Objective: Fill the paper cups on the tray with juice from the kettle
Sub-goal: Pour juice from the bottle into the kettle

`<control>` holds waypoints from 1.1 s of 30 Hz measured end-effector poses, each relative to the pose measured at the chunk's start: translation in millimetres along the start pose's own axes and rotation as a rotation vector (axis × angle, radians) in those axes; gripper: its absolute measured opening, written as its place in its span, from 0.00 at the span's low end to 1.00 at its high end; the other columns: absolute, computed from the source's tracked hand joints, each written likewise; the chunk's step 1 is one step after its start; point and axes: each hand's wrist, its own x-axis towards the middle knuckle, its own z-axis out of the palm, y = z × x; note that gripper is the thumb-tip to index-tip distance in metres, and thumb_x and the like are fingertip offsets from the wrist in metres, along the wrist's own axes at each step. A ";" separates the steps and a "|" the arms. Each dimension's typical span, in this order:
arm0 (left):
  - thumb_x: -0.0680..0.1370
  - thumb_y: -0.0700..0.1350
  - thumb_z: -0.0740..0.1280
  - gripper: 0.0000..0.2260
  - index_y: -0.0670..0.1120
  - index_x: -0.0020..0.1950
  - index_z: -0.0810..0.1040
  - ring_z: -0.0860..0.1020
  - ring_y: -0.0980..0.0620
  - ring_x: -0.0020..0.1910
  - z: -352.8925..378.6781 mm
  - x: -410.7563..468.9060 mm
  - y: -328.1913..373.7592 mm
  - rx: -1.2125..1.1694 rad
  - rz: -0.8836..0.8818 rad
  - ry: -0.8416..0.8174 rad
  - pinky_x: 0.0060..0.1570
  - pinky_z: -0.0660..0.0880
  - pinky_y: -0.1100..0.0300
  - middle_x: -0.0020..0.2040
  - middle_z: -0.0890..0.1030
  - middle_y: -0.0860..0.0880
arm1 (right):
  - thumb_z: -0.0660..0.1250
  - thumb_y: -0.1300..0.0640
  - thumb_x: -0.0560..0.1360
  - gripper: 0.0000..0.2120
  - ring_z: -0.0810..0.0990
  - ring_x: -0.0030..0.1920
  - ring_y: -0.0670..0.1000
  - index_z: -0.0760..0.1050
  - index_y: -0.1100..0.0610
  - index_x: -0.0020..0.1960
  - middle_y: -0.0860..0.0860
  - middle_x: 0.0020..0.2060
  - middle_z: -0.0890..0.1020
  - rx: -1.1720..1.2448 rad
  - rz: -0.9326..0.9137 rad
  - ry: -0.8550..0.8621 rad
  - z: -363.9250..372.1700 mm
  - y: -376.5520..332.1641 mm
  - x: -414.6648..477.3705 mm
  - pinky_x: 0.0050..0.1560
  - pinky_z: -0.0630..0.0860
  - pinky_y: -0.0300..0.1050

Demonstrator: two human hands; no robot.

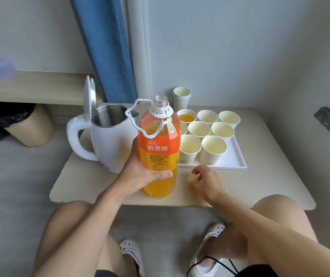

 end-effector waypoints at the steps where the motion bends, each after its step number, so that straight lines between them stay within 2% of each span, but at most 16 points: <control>1: 0.59 0.50 0.86 0.51 0.51 0.77 0.64 0.78 0.55 0.67 -1.2 0.1 -1.5 0.005 -0.014 -0.016 0.64 0.78 0.55 0.70 0.77 0.49 | 0.67 0.64 0.72 0.08 0.74 0.41 0.51 0.78 0.60 0.52 0.50 0.44 0.77 -0.024 0.001 0.009 3.1 2.7 1.4 0.41 0.67 0.36; 5: 0.59 0.54 0.85 0.51 0.54 0.77 0.62 0.78 0.56 0.67 -3.8 -0.4 -5.2 0.024 -0.059 -0.055 0.68 0.77 0.50 0.70 0.76 0.51 | 0.68 0.62 0.72 0.11 0.77 0.49 0.56 0.77 0.60 0.54 0.53 0.48 0.79 -0.153 -0.023 -0.034 8.0 4.7 3.0 0.48 0.72 0.43; 7: 0.59 0.55 0.85 0.51 0.54 0.77 0.63 0.78 0.56 0.67 -3.7 -0.6 -5.8 0.023 -0.072 -0.059 0.68 0.76 0.48 0.69 0.77 0.52 | 0.69 0.60 0.71 0.17 0.76 0.53 0.56 0.76 0.59 0.60 0.54 0.53 0.79 -0.214 -0.043 -0.006 4.8 -2.0 -1.1 0.54 0.73 0.46; 9: 0.60 0.55 0.85 0.49 0.54 0.76 0.64 0.78 0.56 0.66 -2.9 -0.8 -5.1 0.013 -0.076 -0.055 0.68 0.76 0.47 0.69 0.77 0.52 | 0.70 0.61 0.70 0.23 0.75 0.54 0.54 0.72 0.56 0.64 0.52 0.54 0.78 -0.142 -0.105 0.044 -5.1 -19.3 -8.0 0.54 0.73 0.46; 10: 0.60 0.54 0.85 0.49 0.55 0.75 0.64 0.78 0.56 0.66 -2.6 -1.2 -4.3 0.008 -0.074 -0.047 0.68 0.77 0.48 0.68 0.78 0.52 | 0.70 0.62 0.69 0.28 0.74 0.54 0.52 0.69 0.54 0.68 0.50 0.55 0.77 -0.016 -0.143 0.007 -13.1 -33.3 -12.0 0.54 0.74 0.43; 12: 0.59 0.54 0.86 0.49 0.57 0.75 0.64 0.78 0.57 0.66 -1.5 -1.4 -2.9 0.000 -0.065 -0.021 0.67 0.77 0.49 0.68 0.78 0.54 | 0.71 0.65 0.66 0.42 0.72 0.62 0.46 0.58 0.49 0.75 0.47 0.62 0.74 0.246 -0.236 -0.209 -30.3 -62.5 -16.5 0.56 0.72 0.35; 14: 0.57 0.57 0.87 0.51 0.61 0.75 0.64 0.78 0.56 0.67 -0.9 -1.4 -2.2 0.002 -0.049 0.003 0.67 0.78 0.47 0.68 0.78 0.56 | 0.75 0.68 0.65 0.52 0.69 0.68 0.42 0.48 0.48 0.78 0.46 0.68 0.70 0.351 -0.328 -0.392 -40.7 -85.0 -15.5 0.59 0.71 0.31; 15: 0.57 0.58 0.87 0.52 0.62 0.75 0.64 0.78 0.55 0.68 -0.7 -1.6 -1.6 -0.002 -0.045 0.011 0.66 0.78 0.46 0.69 0.78 0.56 | 0.77 0.69 0.66 0.55 0.69 0.68 0.41 0.46 0.49 0.78 0.46 0.69 0.69 0.363 -0.351 -0.432 -42.9 -91.6 -14.4 0.58 0.71 0.30; 17: 0.56 0.59 0.87 0.52 0.61 0.75 0.66 0.79 0.53 0.67 -0.9 -2.7 -0.9 -0.030 -0.047 0.026 0.65 0.79 0.45 0.68 0.79 0.55 | 0.79 0.68 0.65 0.56 0.70 0.65 0.36 0.44 0.52 0.78 0.44 0.68 0.69 0.349 -0.376 -0.431 -44.5 -101.6 -12.6 0.56 0.71 0.29; 19: 0.56 0.58 0.87 0.50 0.57 0.74 0.68 0.81 0.52 0.64 0.1 -5.2 1.2 -0.077 -0.062 0.029 0.64 0.79 0.44 0.65 0.82 0.53 | 0.81 0.65 0.63 0.57 0.71 0.64 0.35 0.45 0.55 0.78 0.41 0.67 0.70 0.325 -0.412 -0.390 -43.3 -107.1 -11.8 0.56 0.71 0.29; 23: 0.61 0.54 0.84 0.42 0.52 0.71 0.71 0.83 0.50 0.61 6.6 -14.0 7.4 -0.209 -0.096 -0.041 0.64 0.79 0.41 0.61 0.84 0.50 | 0.83 0.57 0.60 0.57 0.72 0.65 0.40 0.47 0.48 0.75 0.33 0.64 0.70 0.280 -0.452 -0.296 -45.2 -108.2 -12.1 0.59 0.75 0.37; 26: 0.63 0.56 0.84 0.41 0.53 0.72 0.71 0.82 0.49 0.63 13.2 -18.2 14.4 -0.255 -0.113 -0.124 0.65 0.78 0.39 0.62 0.84 0.50 | 0.82 0.49 0.57 0.57 0.76 0.63 0.47 0.49 0.52 0.74 0.44 0.63 0.73 0.238 -0.455 -0.278 -53.4 -105.6 -15.4 0.57 0.79 0.48; 29: 0.62 0.61 0.84 0.44 0.53 0.74 0.70 0.82 0.49 0.64 18.3 -22.4 22.6 -0.324 -0.122 -0.189 0.66 0.78 0.42 0.64 0.83 0.50 | 0.82 0.47 0.56 0.59 0.77 0.62 0.48 0.47 0.50 0.74 0.50 0.63 0.73 0.216 -0.410 -0.280 -59.6 -105.1 -19.6 0.54 0.79 0.43; 31: 0.60 0.64 0.83 0.47 0.54 0.74 0.69 0.81 0.49 0.65 19.9 -25.0 28.4 -0.383 -0.131 -0.221 0.67 0.77 0.42 0.65 0.83 0.50 | 0.83 0.44 0.55 0.60 0.76 0.63 0.50 0.47 0.47 0.74 0.52 0.64 0.72 0.216 -0.379 -0.262 -64.0 -108.2 -20.8 0.55 0.79 0.46; 33: 0.60 0.67 0.82 0.46 0.56 0.74 0.69 0.80 0.48 0.66 20.6 -25.8 33.3 -0.439 -0.149 -0.255 0.67 0.77 0.41 0.66 0.82 0.51 | 0.83 0.44 0.54 0.58 0.77 0.62 0.49 0.49 0.47 0.73 0.50 0.63 0.73 0.251 -0.350 -0.260 -70.1 -113.6 -21.6 0.53 0.80 0.46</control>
